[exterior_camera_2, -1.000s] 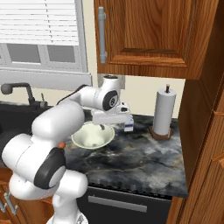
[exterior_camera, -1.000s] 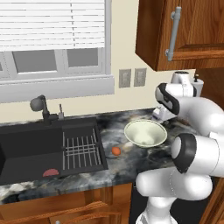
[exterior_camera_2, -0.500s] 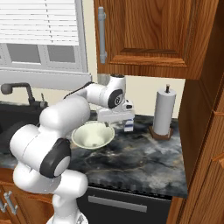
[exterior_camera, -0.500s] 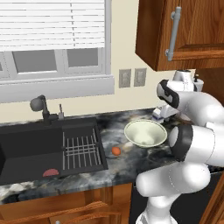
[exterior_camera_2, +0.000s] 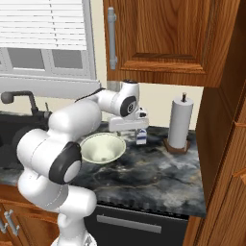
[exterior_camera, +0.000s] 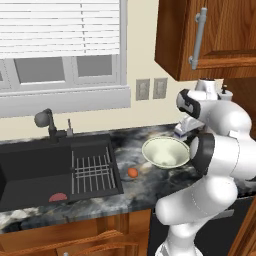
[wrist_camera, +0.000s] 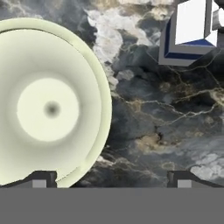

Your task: Gather the eggs and milk located in the vicinity of the sink area and place them right next to the bowl.

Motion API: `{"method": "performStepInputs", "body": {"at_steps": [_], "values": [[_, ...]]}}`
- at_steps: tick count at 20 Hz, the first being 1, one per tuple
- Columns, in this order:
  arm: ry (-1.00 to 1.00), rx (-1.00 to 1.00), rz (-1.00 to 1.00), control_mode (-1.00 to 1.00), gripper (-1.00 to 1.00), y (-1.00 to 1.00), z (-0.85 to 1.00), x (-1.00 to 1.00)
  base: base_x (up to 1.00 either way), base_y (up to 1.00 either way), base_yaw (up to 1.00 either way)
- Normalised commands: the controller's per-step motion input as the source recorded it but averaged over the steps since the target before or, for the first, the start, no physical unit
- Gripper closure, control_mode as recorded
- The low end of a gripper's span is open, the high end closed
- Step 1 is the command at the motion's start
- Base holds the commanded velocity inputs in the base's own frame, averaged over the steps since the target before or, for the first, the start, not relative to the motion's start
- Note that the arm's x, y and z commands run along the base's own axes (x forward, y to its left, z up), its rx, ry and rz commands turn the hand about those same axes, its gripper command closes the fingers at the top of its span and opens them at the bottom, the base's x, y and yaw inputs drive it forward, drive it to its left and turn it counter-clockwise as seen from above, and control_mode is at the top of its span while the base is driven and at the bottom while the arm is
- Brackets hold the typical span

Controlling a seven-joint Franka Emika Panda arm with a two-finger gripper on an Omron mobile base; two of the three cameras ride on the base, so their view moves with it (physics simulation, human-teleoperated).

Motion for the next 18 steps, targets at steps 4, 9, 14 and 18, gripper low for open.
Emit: {"method": "performStepInputs", "body": {"at_steps": [4,9,14,18], "values": [[0.00,0.00,0.00,-1.00,-1.00,0.00,-0.37,0.00,0.00,0.00,0.00],[-0.01,0.00,0.00,-1.00,-1.00,0.00,-0.18,0.08,0.00,0.00,0.00],[-0.05,0.00,0.00,-1.00,-1.00,0.00,-0.06,0.21,0.00,0.00,0.00],[-0.06,0.02,0.00,-1.00,-1.00,0.00,-0.01,0.32,0.00,0.00,0.00]]}}
